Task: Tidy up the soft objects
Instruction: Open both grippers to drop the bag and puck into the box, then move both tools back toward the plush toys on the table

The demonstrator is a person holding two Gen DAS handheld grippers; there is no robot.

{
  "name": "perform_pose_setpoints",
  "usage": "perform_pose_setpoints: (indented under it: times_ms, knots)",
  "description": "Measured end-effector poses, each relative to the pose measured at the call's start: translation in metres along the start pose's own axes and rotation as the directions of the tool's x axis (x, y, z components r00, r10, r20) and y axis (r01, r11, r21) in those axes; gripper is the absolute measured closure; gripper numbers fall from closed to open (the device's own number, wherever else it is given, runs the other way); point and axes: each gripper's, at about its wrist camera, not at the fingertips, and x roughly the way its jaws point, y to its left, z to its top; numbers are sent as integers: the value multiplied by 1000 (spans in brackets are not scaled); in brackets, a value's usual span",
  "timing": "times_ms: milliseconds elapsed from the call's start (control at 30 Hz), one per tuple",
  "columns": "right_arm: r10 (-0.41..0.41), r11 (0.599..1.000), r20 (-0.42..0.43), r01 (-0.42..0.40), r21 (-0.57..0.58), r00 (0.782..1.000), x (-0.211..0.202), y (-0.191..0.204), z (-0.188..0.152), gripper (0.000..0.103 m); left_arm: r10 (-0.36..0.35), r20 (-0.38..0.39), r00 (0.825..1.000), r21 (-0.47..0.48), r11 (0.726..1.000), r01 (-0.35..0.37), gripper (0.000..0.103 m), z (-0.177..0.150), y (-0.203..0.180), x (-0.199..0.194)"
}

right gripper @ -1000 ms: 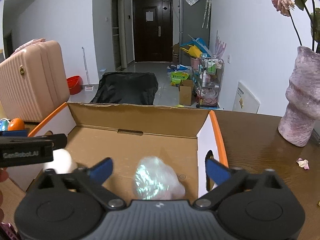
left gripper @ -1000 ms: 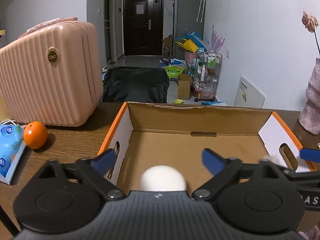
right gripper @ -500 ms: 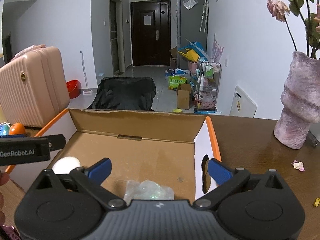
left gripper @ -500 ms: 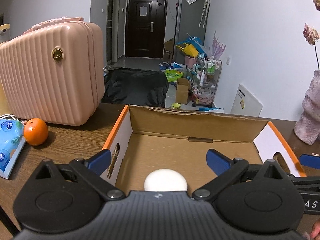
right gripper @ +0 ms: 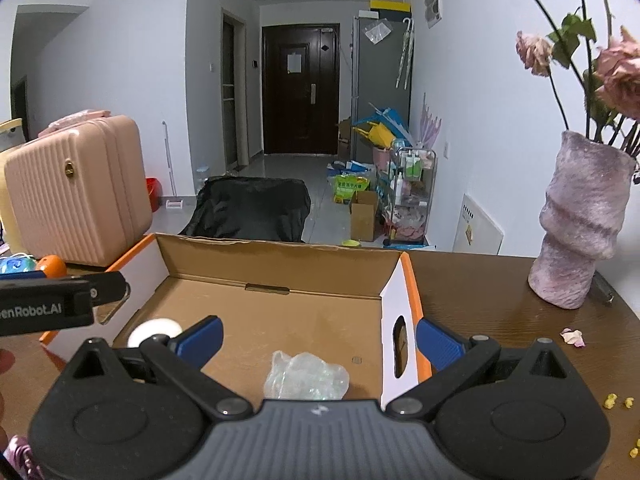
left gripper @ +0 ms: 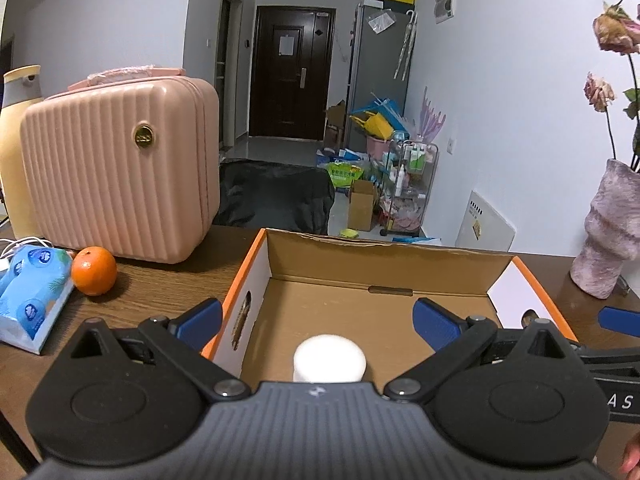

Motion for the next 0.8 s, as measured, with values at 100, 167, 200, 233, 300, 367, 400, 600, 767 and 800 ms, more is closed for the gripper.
perform_pose_setpoints:
  times_ms: [100,167,200,233,300,367,400,600,767,800]
  knots:
    - [-2,1000,10,2,2,1000,-10,2,-4,0,-2,8,1000,-4,1000,2,0,-3,3,-10]
    - [-2,1000,16,2,5,1000,-17,3,-7,0,-2,13,1000,-9,1000,2,0,-5,6,-16]
    - [-3,1000,18,2,5,1000,-21,4,-9,0,-3,14,1000,-10,1000,3,0,-6,8,-19]
    - [-3,1000,21,3,5,1000,-25,4,-11,0,-4,16,1000,-11,1000,4,0,-8,9,-22]
    - [-3,1000,25,3,5,1000,-32,5,-14,0,-6,15,1000,-11,1000,6,0,-11,12,-28]
    - [-2,1000,26,2,2,1000,-38,7,-19,0,-8,12,1000,-15,1000,8,0,-14,15,-33]
    - [-3,1000,27,3,0,1000,-41,7,-21,0,-9,11,1000,-15,1000,9,0,-15,17,-36]
    - [-4,1000,34,4,0,999,-61,10,-35,0,-9,12,1000,-11,1000,9,0,-25,24,-54]
    - [-12,1000,29,12,4,1000,-74,17,-47,0,-10,16,1000,-6,1000,10,0,-34,32,-70]
    - [-8,1000,31,8,4,999,-77,19,-50,0,-12,18,1000,-4,1000,12,0,-36,34,-73]
